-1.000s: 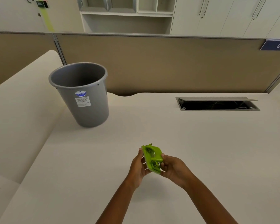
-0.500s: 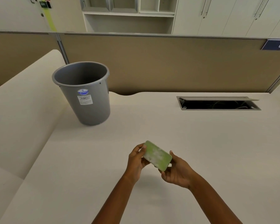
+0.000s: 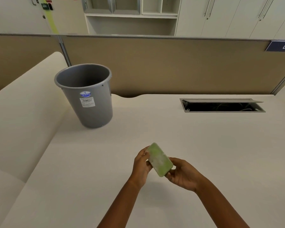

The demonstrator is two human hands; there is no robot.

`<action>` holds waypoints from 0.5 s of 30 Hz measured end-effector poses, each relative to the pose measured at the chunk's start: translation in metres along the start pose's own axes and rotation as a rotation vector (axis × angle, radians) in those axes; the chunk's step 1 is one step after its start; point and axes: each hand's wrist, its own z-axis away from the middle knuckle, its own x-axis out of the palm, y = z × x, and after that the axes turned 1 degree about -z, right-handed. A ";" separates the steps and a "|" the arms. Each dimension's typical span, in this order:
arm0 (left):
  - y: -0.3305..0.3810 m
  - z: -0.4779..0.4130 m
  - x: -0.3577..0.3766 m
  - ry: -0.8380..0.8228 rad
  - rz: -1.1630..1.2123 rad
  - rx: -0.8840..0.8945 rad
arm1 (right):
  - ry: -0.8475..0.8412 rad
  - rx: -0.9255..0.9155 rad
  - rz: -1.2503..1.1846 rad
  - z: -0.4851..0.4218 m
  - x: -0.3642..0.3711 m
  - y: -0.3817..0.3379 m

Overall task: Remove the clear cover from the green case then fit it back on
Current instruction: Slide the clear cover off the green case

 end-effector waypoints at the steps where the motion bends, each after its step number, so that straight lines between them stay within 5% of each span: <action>1: -0.001 0.000 0.001 -0.006 0.013 -0.003 | 0.005 -0.006 0.009 0.001 0.002 0.000; 15: 0.001 -0.004 0.008 -0.032 0.277 -0.323 | 0.207 -0.288 0.589 0.003 0.026 -0.002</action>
